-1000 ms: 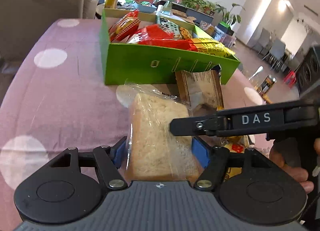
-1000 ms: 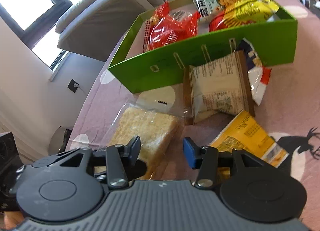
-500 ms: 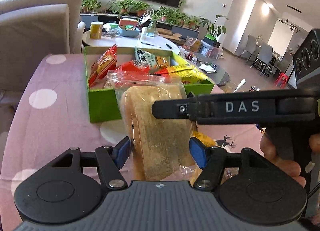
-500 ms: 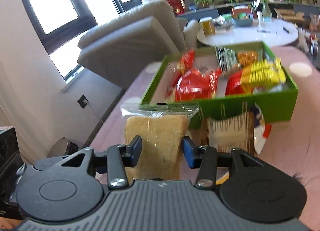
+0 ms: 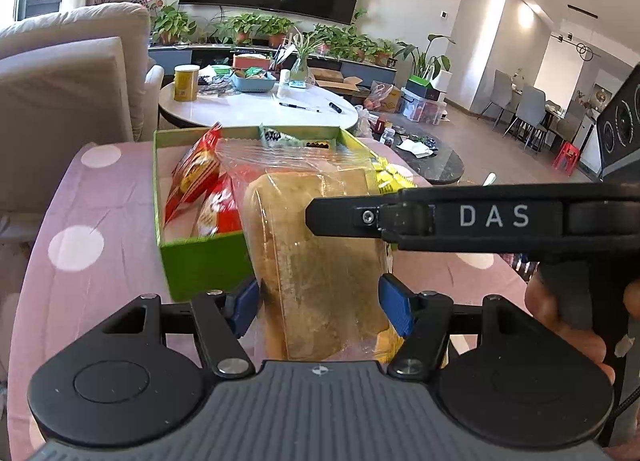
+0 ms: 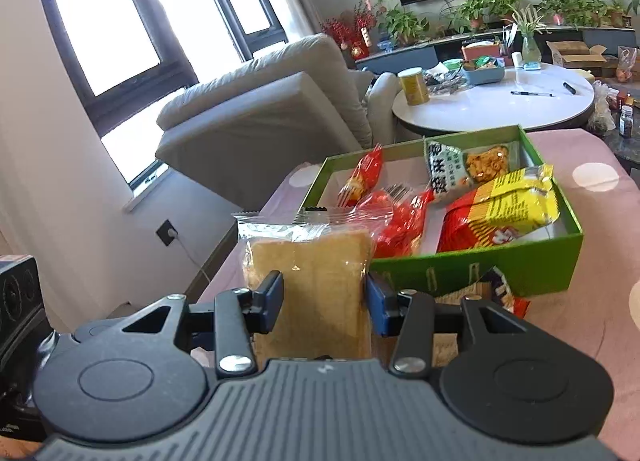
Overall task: Organize snacks
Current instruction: 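Carry the bread loaf over the green box and lower it in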
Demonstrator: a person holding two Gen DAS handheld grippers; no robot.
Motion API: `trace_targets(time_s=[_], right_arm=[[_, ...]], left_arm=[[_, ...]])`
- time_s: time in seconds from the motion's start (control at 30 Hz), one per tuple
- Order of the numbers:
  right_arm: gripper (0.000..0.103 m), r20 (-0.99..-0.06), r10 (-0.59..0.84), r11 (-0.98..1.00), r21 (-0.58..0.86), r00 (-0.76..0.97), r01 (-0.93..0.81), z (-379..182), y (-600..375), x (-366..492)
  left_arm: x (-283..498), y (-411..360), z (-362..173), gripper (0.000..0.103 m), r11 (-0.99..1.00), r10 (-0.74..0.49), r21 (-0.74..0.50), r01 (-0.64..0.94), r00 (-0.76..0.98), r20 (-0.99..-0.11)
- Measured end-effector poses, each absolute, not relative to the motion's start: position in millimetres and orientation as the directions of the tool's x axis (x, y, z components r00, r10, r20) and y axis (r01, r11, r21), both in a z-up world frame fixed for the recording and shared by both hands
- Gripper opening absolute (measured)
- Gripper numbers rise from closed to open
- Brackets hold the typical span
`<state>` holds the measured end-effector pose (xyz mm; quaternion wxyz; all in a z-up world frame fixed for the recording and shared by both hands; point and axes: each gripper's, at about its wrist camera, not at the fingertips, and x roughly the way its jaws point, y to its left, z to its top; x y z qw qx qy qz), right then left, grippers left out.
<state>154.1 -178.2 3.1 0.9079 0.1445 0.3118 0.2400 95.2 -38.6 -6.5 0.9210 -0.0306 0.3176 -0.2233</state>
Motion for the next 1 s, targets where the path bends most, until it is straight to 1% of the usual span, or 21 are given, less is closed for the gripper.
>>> trace_targets(time_s=[0.1, 0.23, 0.37, 0.63, 0.87, 1.0], right_arm=[[0.044, -0.476, 0.529, 0.836, 0.435, 0.702, -0.335, 5, -187, 165], [0.044, -0.437, 0.528, 0.831, 0.443, 0.728, -0.337, 15, -195, 182], [0.044, -0.388, 0.526, 0.829, 0.433, 0.757, -0.354, 26, -199, 195], [0.045, -0.306, 0.53, 0.822, 0.412, 0.791, -0.392, 37, -204, 229], [0.045, -0.298, 0.537, 0.821, 0.4, 0.789, -0.408, 36, -205, 269], [0.045, -0.313, 0.519, 0.835, 0.385, 0.795, -0.393, 31, -203, 289]], left_arm=[[110, -45, 1, 0.06, 0.897, -0.431, -0.182, 0.403, 0.703, -0.567], [129, -51, 16, 0.06, 0.898, -0.428, -0.166, 0.407, 0.725, -0.539], [146, -56, 25, 0.06, 0.902, -0.421, -0.15, 0.406, 0.744, -0.518], [188, -65, 33, 0.06, 0.91, -0.396, -0.105, 0.401, 0.765, -0.507], [235, -68, 29, 0.06, 0.919, -0.378, -0.109, 0.378, 0.772, -0.512], [260, -68, 20, 0.06, 0.925, -0.368, -0.116, 0.363, 0.772, -0.518]])
